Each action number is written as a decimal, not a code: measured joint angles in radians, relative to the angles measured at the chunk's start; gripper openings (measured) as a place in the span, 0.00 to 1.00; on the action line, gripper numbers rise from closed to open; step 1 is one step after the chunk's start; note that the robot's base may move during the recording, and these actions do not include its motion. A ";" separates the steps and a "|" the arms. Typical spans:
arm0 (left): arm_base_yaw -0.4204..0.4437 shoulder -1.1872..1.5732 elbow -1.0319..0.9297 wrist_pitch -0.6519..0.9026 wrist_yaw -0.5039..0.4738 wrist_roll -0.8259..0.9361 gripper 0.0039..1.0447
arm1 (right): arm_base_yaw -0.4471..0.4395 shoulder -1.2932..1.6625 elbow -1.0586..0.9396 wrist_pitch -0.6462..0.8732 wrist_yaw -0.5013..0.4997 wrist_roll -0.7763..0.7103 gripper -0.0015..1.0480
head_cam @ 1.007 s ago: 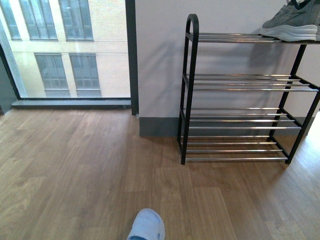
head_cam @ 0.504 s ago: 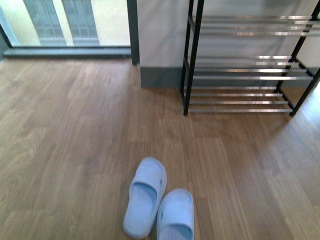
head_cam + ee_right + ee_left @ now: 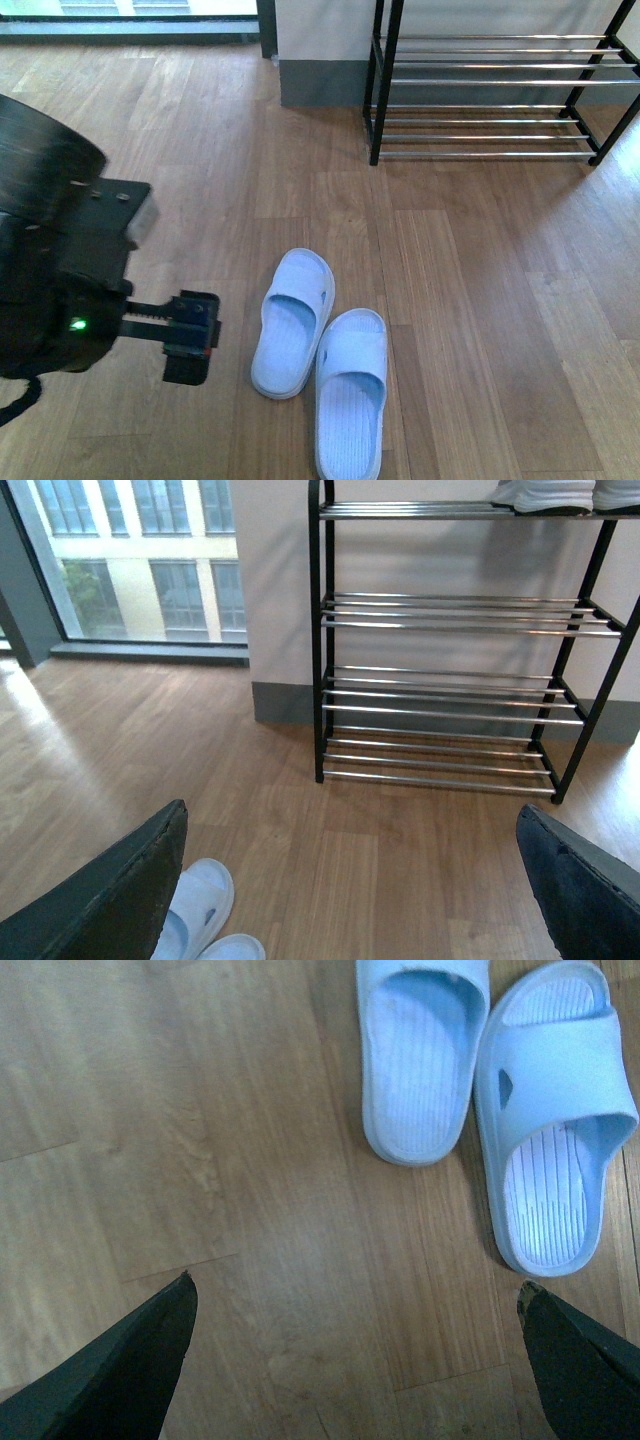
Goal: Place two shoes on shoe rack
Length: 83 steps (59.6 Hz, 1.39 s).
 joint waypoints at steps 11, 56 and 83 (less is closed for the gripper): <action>-0.041 0.325 0.291 -0.037 0.095 0.179 0.91 | 0.000 0.000 0.000 0.000 0.000 0.000 0.91; -0.125 0.751 0.756 -0.151 0.288 0.344 0.91 | 0.000 0.000 0.000 0.000 0.000 0.000 0.91; -0.116 0.895 0.891 -0.135 0.268 0.369 0.91 | 0.000 0.000 0.000 0.000 0.000 0.000 0.91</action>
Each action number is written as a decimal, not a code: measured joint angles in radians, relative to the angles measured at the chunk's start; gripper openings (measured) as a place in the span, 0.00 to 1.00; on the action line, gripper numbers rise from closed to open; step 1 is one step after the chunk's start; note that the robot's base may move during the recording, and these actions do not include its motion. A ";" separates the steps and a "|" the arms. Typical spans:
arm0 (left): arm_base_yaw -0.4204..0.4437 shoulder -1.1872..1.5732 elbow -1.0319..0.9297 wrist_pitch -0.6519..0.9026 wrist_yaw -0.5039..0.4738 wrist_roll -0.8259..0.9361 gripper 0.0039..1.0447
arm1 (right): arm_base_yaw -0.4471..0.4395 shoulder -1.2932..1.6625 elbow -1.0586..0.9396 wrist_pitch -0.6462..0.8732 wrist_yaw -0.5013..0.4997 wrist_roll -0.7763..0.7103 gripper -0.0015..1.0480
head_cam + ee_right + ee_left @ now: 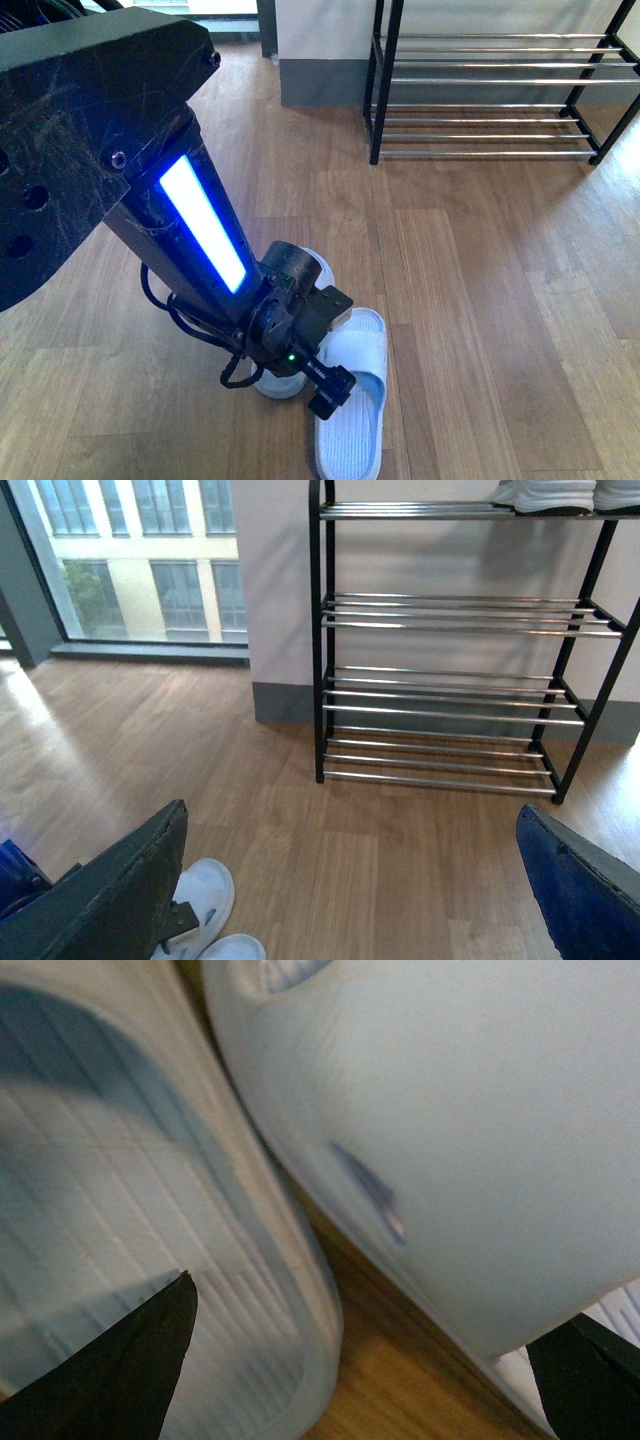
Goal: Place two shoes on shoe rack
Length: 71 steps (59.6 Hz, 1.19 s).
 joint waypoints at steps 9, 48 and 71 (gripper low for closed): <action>-0.005 0.002 0.002 0.059 0.067 0.010 0.91 | 0.000 0.000 0.000 0.000 0.000 0.000 0.91; 0.004 0.082 0.058 0.213 -0.068 0.072 0.91 | 0.000 0.000 0.000 0.000 0.000 0.000 0.91; 0.027 0.044 0.043 0.097 -0.064 0.055 0.91 | 0.000 0.000 0.000 0.000 0.000 0.000 0.91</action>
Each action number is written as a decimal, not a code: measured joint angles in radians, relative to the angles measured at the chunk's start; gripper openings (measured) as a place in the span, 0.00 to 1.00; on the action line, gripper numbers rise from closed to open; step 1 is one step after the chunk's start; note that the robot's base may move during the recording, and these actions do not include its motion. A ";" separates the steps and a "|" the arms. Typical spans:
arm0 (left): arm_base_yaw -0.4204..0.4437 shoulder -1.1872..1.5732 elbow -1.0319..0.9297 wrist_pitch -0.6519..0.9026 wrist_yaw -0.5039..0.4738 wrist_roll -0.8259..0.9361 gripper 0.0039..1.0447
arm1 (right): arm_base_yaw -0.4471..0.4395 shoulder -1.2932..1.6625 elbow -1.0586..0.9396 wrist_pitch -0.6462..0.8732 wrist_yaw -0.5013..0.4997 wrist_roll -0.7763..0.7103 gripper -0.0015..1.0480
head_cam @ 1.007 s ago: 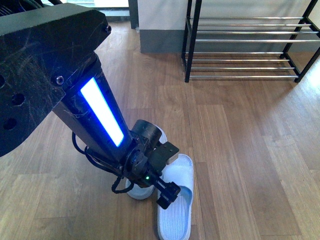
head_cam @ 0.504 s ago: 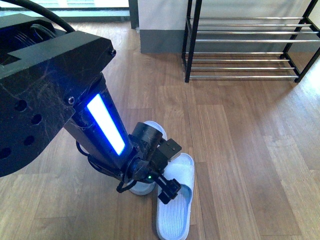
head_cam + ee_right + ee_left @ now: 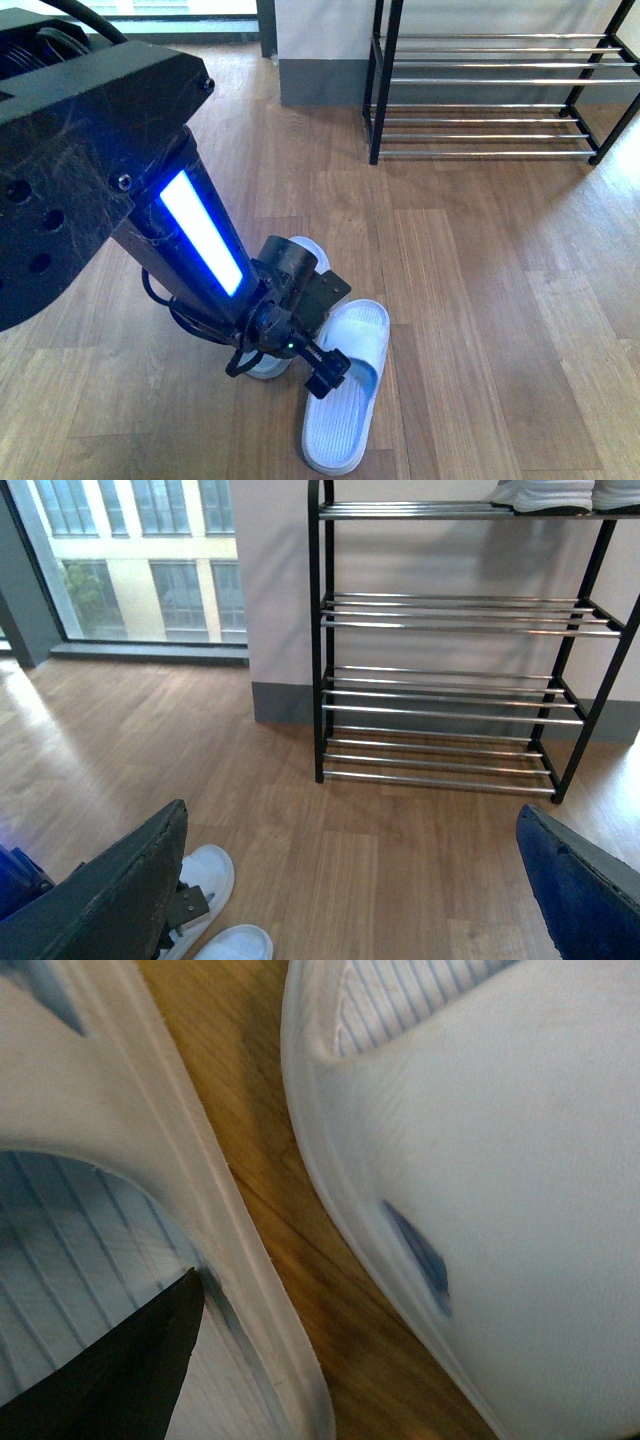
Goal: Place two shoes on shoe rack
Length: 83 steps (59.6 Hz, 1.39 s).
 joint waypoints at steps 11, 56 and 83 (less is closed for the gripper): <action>0.021 -0.050 -0.063 -0.029 0.077 -0.013 0.91 | 0.000 0.000 0.000 0.000 0.000 0.000 0.91; -0.010 -0.040 0.001 0.009 0.145 -0.040 0.91 | 0.000 0.000 0.000 0.000 0.000 0.000 0.91; -0.016 0.052 0.080 0.138 0.023 0.006 0.91 | 0.000 0.000 0.000 0.000 0.000 0.000 0.91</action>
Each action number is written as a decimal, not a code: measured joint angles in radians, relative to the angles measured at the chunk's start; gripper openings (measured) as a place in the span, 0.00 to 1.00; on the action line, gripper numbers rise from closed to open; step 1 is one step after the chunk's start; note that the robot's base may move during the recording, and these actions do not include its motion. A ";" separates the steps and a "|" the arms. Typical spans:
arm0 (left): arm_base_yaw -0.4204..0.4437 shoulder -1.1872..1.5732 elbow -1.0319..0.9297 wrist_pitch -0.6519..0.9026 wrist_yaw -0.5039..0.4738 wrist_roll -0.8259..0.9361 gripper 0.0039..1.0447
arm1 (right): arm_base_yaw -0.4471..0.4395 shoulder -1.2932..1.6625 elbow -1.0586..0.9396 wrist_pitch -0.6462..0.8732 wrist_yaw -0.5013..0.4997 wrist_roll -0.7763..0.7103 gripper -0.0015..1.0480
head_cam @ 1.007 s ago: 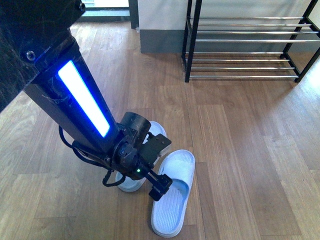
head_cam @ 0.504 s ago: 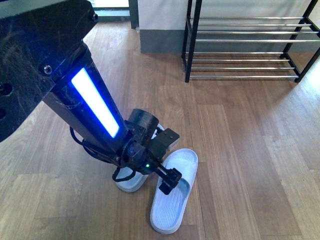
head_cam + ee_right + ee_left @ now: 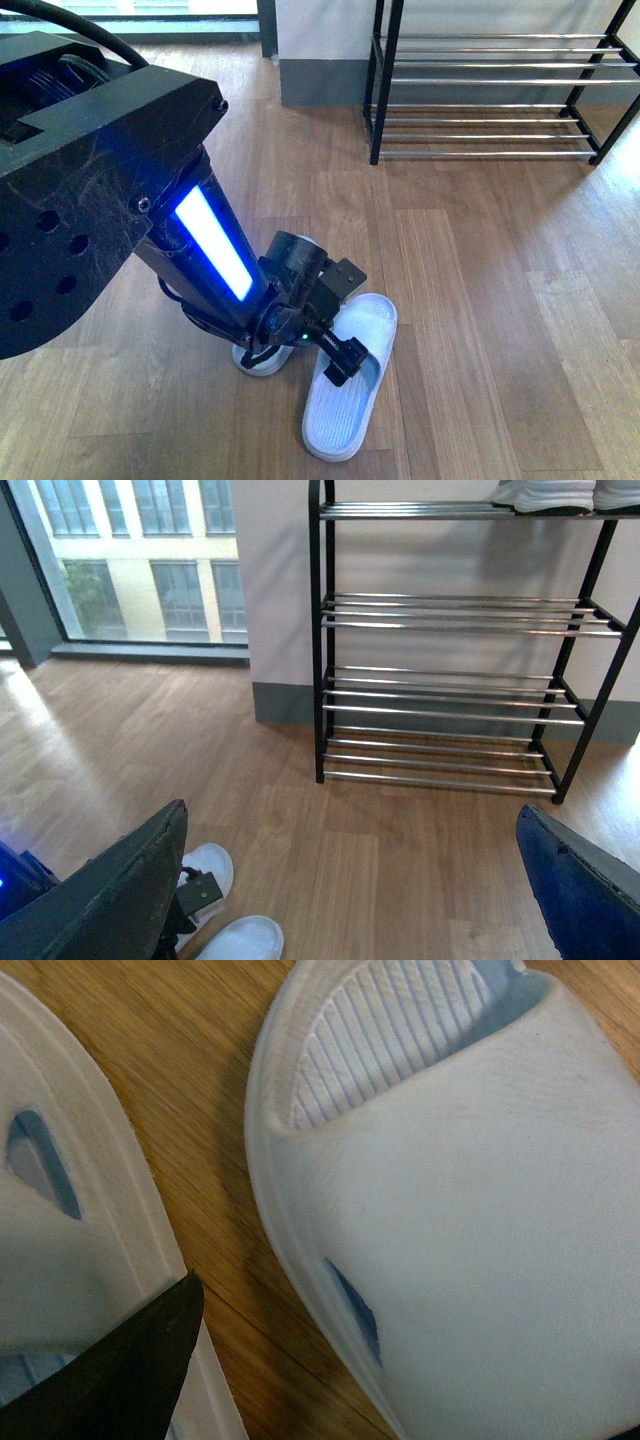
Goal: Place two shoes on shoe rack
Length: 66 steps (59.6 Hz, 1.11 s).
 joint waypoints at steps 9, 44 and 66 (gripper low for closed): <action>0.004 0.007 0.007 0.025 -0.018 -0.002 0.77 | 0.000 0.000 0.000 0.000 0.000 0.000 0.91; 0.052 -0.061 -0.090 0.031 -0.124 -0.019 0.02 | 0.000 0.000 0.000 0.000 0.000 0.000 0.91; 0.152 -0.560 -0.428 0.158 -0.258 -0.074 0.02 | 0.000 0.000 0.000 0.000 0.000 0.000 0.91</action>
